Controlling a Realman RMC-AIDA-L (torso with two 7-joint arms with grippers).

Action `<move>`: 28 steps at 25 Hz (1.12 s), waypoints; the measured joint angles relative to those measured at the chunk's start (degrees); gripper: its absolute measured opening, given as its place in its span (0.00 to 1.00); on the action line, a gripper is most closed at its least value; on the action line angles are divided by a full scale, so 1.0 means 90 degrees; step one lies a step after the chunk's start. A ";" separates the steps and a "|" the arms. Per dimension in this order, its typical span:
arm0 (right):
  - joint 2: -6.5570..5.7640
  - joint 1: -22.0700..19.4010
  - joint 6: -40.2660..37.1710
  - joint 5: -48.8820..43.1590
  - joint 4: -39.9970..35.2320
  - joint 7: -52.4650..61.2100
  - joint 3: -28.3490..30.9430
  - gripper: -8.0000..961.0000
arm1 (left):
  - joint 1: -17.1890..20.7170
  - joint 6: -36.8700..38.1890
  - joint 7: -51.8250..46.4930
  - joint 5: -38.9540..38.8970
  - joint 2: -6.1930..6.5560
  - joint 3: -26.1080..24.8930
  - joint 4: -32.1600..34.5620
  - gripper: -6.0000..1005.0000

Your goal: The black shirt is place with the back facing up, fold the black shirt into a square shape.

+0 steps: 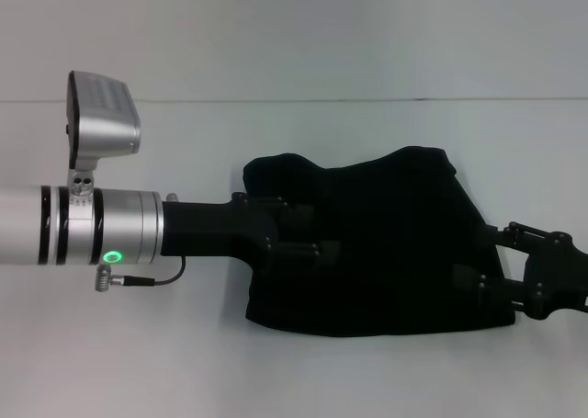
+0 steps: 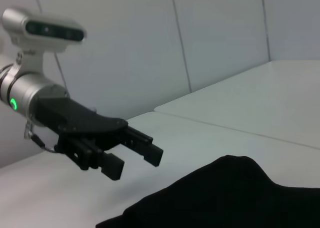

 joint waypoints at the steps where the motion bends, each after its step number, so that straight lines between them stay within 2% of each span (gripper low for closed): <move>1: 0.0000 0.0004 0.0000 0.0002 -0.0001 -0.0016 0.0006 0.84 | -0.0003 -0.0008 -0.0059 0.0000 -0.0001 0.0000 0.0018 0.75; 6: -0.0004 0.0030 -0.0008 0.0028 -0.0009 -0.0025 0.0035 0.84 | 0.0034 -0.0217 -0.0089 -0.0106 -0.0044 -0.0011 0.0034 0.80; 13: -0.0008 0.0049 0.0094 0.0023 -0.0014 -0.0065 0.0021 0.85 | 0.0265 -0.0432 0.0981 -0.0788 -0.0040 -0.0044 -0.0376 0.86; 23: 0.0002 0.0059 0.0164 0.0011 0.0002 -0.0014 0.0022 0.84 | 0.0276 -0.0462 0.0585 -0.0568 -0.0024 0.0416 -0.0338 0.89; 28: 0.0004 0.0071 0.0230 0.0020 0.0012 -0.0011 -0.0001 0.84 | 0.0285 -0.0533 0.0594 -0.0551 -0.0040 0.0469 -0.0333 0.89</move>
